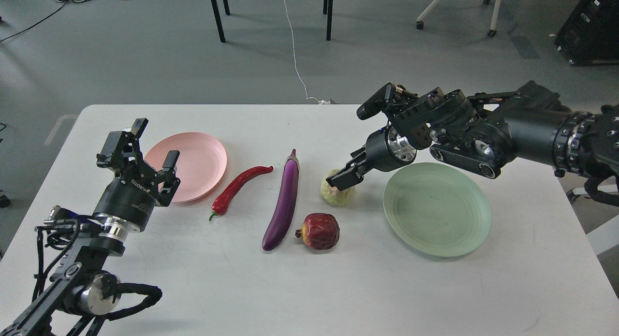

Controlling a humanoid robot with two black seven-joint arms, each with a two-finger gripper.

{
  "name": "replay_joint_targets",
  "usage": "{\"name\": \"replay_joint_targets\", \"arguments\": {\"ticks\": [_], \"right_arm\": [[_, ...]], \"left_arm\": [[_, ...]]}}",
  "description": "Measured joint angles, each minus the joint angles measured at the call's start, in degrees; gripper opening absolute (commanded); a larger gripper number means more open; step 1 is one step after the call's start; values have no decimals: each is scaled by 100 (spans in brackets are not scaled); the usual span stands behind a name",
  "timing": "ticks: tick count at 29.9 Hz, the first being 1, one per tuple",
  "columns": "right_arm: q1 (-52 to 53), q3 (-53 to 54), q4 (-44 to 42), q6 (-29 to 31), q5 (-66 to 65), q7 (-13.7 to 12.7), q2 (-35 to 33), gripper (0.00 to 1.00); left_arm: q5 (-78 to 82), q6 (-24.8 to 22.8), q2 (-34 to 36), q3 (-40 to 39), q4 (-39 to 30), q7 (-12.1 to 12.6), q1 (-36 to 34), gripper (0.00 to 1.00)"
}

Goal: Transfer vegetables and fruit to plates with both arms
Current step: 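Grasp the peach with the right gripper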

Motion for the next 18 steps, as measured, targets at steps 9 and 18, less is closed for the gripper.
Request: {"name": "replay_joint_targets", "arguments": {"ticks": [9,18], "right_arm": [[-297,-70,-322,-201,0,0,309,95],[-353,-500,-455,-466,0,0,484,66]], "left_arm": [[0,0,-7,-20,-19,6,3,98],[0,-5,-8,-20,-20,7,6,98]]}}
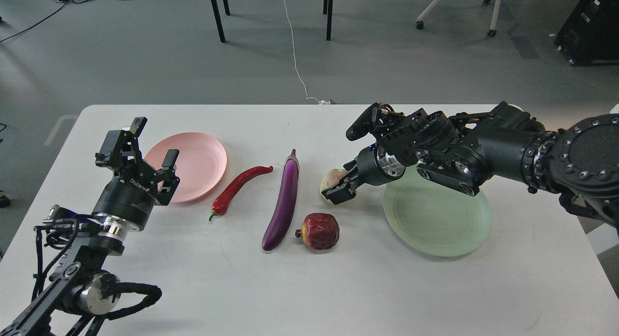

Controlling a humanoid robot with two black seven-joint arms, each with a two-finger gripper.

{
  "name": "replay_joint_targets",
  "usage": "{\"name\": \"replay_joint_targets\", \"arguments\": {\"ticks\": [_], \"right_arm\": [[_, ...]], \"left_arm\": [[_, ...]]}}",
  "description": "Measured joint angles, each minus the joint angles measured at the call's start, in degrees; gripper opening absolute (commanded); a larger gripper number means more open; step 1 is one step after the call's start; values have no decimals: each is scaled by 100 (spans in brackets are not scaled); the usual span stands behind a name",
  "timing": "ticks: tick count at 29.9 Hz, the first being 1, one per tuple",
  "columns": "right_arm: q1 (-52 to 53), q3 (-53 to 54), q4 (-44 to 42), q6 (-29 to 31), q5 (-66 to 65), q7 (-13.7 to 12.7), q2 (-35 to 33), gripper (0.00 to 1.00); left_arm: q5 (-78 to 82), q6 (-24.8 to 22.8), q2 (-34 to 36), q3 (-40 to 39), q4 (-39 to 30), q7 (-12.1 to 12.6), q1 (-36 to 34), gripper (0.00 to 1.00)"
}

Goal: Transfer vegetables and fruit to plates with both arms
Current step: 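Grasp the peach with the right gripper, then carry the peach onto the pale green plate and release it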

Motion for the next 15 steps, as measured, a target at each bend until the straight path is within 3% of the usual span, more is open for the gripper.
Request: {"name": "replay_joint_targets", "arguments": {"ticks": [5,11,15], "right_arm": [[10,-79,1,-11,2,2,1,44],[239,-128,155,-8,0,1,-240,45],[788,-100,741,-12,8,0,-847,46]], "left_arm": [[0,0,-1,0,0,0,10,98],[0,4,-8,1,-8,0,12,98],[0,4,-8,6,-11,0,12,98]]}}
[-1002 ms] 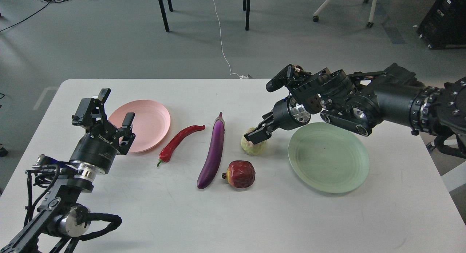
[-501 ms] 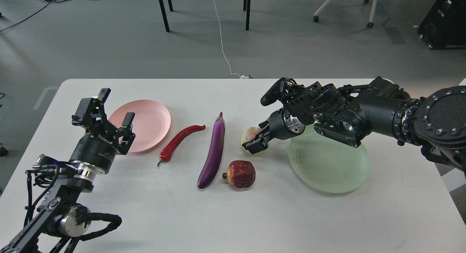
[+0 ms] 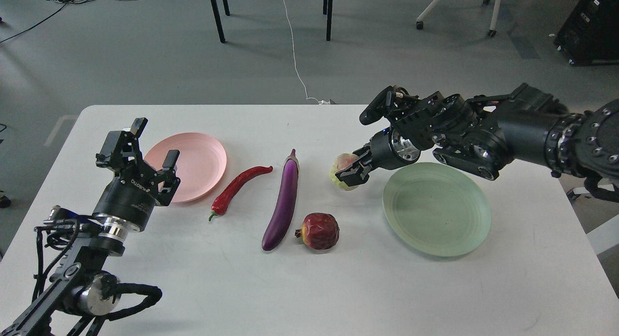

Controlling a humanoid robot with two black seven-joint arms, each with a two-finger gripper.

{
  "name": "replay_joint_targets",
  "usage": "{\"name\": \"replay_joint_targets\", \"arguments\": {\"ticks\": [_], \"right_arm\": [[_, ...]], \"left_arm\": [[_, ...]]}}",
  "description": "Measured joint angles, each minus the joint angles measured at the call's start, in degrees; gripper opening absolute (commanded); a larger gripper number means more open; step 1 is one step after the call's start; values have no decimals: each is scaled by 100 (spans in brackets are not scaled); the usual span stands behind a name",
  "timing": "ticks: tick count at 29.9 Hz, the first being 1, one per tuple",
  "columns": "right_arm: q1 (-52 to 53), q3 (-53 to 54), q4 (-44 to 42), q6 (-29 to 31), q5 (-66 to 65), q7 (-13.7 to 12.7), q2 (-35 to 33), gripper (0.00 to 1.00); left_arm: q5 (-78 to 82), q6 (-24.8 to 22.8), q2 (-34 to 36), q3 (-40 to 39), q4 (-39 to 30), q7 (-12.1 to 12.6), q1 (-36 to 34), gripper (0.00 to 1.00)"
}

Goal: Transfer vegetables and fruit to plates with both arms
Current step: 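Carry the peach onto the pale green plate and release it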

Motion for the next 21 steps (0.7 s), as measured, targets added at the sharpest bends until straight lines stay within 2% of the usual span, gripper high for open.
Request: {"name": "replay_joint_targets", "arguments": {"ticks": [6,10,17,20,21], "right_arm": [[790,-11,1327,20,-371,1,-1518,47],[671,-40,1502,23,-1034,0,-2260,48],[-109,-4,1269,-179,-1189,1,-2599,51],[-337,16,1051,-315,-1189,0,-2546,57],[-389,18,996,-332,-1189,0,-2522,62]], "left_arm": [[0,0,-30,11,-60,0,0,98],[19,1,-117,21,-69,0,0,98],[44,1,-244,79,-69,8,33,98],[44,1,-253,82,-73,8,36,98],[44,1,-253,83,-75,8,36,98]]}}
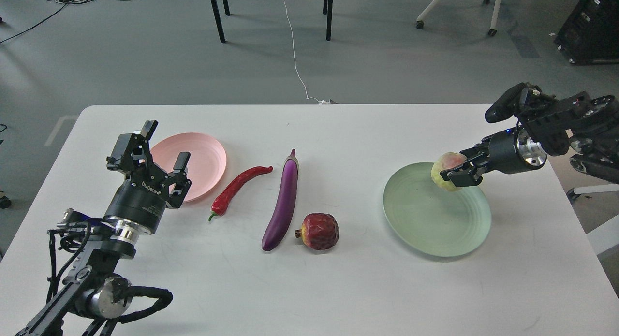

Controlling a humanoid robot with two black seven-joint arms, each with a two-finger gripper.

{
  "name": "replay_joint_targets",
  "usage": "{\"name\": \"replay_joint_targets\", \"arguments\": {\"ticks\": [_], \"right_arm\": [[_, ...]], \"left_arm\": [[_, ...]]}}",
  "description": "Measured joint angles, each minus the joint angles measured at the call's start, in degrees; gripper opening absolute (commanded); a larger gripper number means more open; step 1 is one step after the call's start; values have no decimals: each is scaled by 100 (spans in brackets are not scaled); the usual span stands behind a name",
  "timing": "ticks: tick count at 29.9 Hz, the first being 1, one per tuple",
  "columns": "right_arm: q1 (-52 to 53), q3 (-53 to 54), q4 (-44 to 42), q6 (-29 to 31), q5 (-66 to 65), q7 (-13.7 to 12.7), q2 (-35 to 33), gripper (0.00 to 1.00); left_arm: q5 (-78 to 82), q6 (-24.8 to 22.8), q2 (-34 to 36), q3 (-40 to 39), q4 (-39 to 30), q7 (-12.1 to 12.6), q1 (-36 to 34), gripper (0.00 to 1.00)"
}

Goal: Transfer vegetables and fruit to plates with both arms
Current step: 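Carry the peach onto the pale green plate and release it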

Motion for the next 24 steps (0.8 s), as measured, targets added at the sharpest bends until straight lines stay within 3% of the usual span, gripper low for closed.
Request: {"name": "replay_joint_targets", "arguments": {"ticks": [2,5,15,24], "right_arm": [[-92,1,-98,-19,2,0,50,80],[-179,3,-167,-23,4,1,95,93],[-99,229,-35,-23,28,0,119,97],[610,550,1147,-30,985,1,464,97]], "left_arm": [[0,0,1,0,-2,0,0,98],[0,0,4,-2,-2,0,1,98],[1,0,-11,-9,-2,0,16,98],[1,0,-18,-48,-2,0,33,98]]}}
